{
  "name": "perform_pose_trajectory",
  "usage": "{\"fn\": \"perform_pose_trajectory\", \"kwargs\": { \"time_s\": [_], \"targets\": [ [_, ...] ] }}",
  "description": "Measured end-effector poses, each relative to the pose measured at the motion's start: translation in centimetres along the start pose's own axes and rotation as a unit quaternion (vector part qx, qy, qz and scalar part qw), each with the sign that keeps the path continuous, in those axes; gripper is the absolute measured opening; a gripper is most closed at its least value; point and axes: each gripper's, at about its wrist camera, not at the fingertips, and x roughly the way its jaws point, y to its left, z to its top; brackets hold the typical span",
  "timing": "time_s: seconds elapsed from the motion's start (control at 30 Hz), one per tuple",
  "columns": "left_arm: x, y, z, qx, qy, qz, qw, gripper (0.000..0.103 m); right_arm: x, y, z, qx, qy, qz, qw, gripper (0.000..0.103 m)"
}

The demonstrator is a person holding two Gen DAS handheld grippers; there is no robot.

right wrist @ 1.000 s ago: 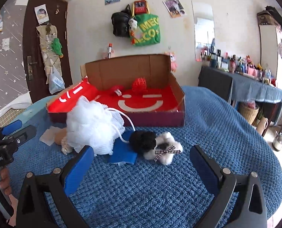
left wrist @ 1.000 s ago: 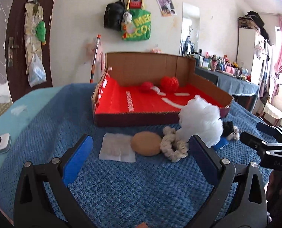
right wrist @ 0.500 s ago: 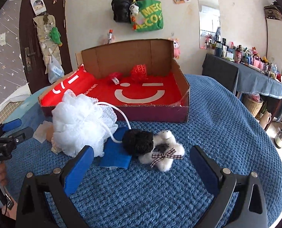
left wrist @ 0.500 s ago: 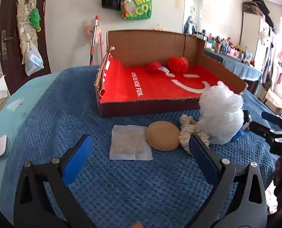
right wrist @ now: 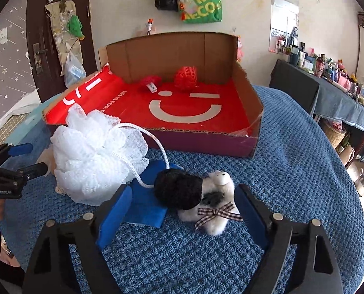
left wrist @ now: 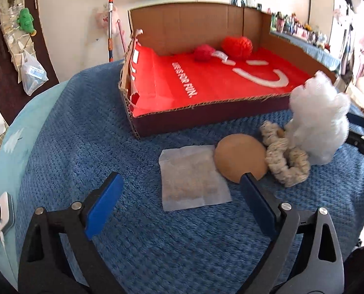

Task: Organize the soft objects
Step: 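Grasp the white gauze pad with the left tool while the right tool grasps the black pompom, then carry the gauze pad in the left tool while the right tool carries the black pompom into the box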

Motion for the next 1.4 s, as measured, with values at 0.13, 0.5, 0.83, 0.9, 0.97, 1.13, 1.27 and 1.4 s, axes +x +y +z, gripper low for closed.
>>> {"fn": "perform_pose_trajectory", "kwargs": {
  "time_s": [0.13,0.5,0.83,0.9,0.97,1.13,1.27,1.4],
  "targets": [
    [1.1,0.2,0.3,0.011,0.014,0.009,0.9998,0.095,0.4,0.1,0.2,-0.004,0.006,0.002,1.000,0.080],
    [1.3,-0.7,0.5,0.021,0.021,-0.054,0.9981,0.033,0.3,0.3,0.3,-0.003,-0.002,0.042,0.999,0.034],
    [-1.5,0.0,1.0,-0.001,-0.011,-0.059,0.9982,0.032,-1.9,-0.4,1.3,0.014,-0.037,0.051,0.998,0.034],
    [-1.9,-0.2,1.3,0.002,-0.016,-0.055,0.9984,0.032,-1.7,-0.5,1.3,0.016,-0.035,0.052,0.998,0.034],
    [-2.0,-0.2,1.3,0.004,-0.018,-0.054,0.9983,0.032,-1.6,-0.6,1.2,0.018,-0.032,0.053,0.998,0.034],
    [-2.4,-0.3,1.2,0.006,-0.020,-0.055,0.9983,0.032,-1.5,-0.8,1.1,0.020,-0.031,0.056,0.998,0.034],
    [-2.9,-0.4,0.9,0.006,-0.023,-0.056,0.9981,0.032,-1.6,-0.8,1.1,0.019,-0.033,0.055,0.998,0.034],
    [-3.5,-0.5,1.2,0.010,-0.033,-0.059,0.9977,0.032,-2.0,-1.0,1.6,0.022,-0.042,0.054,0.997,0.034]
  ]
}}
